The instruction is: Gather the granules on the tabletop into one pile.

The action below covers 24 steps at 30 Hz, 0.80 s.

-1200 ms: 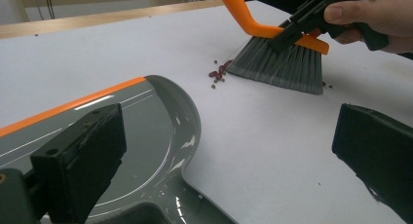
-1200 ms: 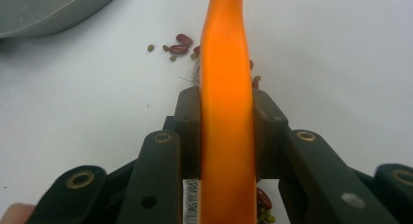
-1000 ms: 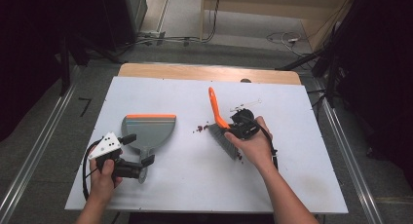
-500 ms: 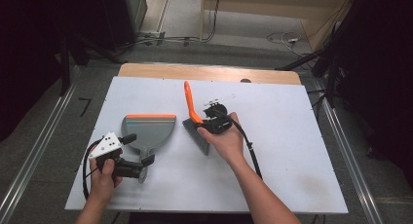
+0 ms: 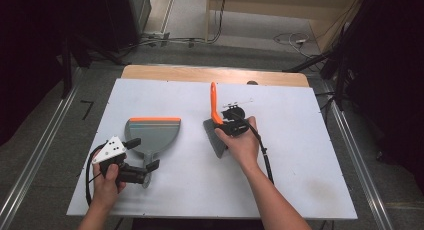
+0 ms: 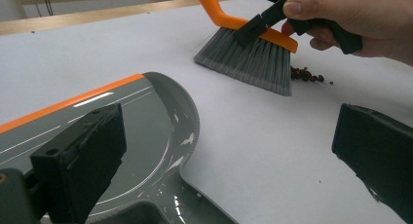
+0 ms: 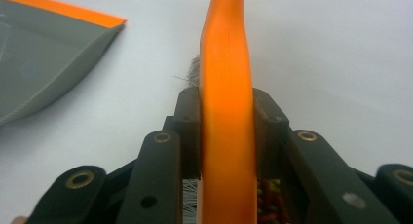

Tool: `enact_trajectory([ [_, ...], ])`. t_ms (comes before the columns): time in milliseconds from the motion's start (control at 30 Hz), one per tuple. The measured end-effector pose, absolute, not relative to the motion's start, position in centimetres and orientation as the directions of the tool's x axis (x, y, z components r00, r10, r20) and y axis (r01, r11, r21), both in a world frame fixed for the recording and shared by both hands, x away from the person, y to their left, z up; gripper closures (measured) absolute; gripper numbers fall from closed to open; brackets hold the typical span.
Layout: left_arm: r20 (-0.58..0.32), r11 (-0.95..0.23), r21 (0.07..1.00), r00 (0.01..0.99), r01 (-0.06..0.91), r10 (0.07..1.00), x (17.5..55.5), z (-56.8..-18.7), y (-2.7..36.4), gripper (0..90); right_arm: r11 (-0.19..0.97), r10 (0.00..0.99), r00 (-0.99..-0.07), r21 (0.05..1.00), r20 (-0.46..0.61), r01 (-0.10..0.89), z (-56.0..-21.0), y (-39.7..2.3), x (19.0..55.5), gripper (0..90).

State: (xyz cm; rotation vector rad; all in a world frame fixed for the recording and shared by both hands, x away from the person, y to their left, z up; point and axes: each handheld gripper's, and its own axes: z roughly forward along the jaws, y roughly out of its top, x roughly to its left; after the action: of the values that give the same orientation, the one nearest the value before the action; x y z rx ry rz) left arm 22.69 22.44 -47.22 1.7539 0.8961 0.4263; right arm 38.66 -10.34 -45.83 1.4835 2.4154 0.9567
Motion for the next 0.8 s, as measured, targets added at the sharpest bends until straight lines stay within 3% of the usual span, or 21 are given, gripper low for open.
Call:
enact_trajectory([
  [800,-0.139,-0.152,0.917,0.653,0.368,0.744,22.7,-47.3,22.3,0.0,0.207,0.897,-0.392,0.59,0.204,0.781,-46.1,-15.7,38.9,67.5],
])
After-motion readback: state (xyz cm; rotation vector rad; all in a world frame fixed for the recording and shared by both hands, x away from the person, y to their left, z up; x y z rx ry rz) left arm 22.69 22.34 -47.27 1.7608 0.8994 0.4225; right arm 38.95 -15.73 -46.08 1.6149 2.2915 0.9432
